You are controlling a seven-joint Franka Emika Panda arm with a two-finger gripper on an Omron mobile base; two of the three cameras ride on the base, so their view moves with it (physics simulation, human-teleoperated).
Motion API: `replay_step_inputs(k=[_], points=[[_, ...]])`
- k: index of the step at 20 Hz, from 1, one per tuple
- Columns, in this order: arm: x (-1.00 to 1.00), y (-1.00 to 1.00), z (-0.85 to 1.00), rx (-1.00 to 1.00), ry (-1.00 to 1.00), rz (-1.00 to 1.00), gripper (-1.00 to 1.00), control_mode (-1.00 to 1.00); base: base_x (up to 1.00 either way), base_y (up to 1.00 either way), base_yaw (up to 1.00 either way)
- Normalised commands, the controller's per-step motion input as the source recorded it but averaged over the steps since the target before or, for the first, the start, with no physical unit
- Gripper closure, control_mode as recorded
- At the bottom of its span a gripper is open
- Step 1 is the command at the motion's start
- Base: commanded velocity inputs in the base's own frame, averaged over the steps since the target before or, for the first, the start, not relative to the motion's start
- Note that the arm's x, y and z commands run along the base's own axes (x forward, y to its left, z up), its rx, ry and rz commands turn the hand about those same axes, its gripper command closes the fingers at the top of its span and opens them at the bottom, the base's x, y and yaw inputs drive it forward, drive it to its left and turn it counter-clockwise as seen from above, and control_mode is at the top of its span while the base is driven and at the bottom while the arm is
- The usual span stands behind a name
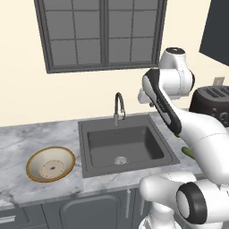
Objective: There is a mixed pile of frozen fruits and vegetables on the counter. Locate all the frozen vegetables and place the items in a bowl on the counter. Take all the frozen fruits and defrost them in a running sink.
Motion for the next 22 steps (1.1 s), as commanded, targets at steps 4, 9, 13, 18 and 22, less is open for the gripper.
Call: replay_step_inputs(k=[4,9,13,18,22], points=[[-0.08,0.0,0.0,0.0,0.0,-0.02,-1.0,-1.0,0.0,0.0,0.0],[-0.2,-0.16,-0.04,0.0,0.0,-0.05,-1.0,-1.0,0.0,0.0,0.0],[-0.24,-0.41,-0.08,0.0,0.0,-0.03,-1.0,-1.0,0.0,0.0,0.0],[-0.18,-0.48,-0.1,0.0,0.02,-0.03,-1.0,-1.0,0.0,0.0,0.0],[-0.21,-0.52,-0.15,0.0,0.05,-0.04,-1.0,-1.0,0.0,0.0,0.0]])
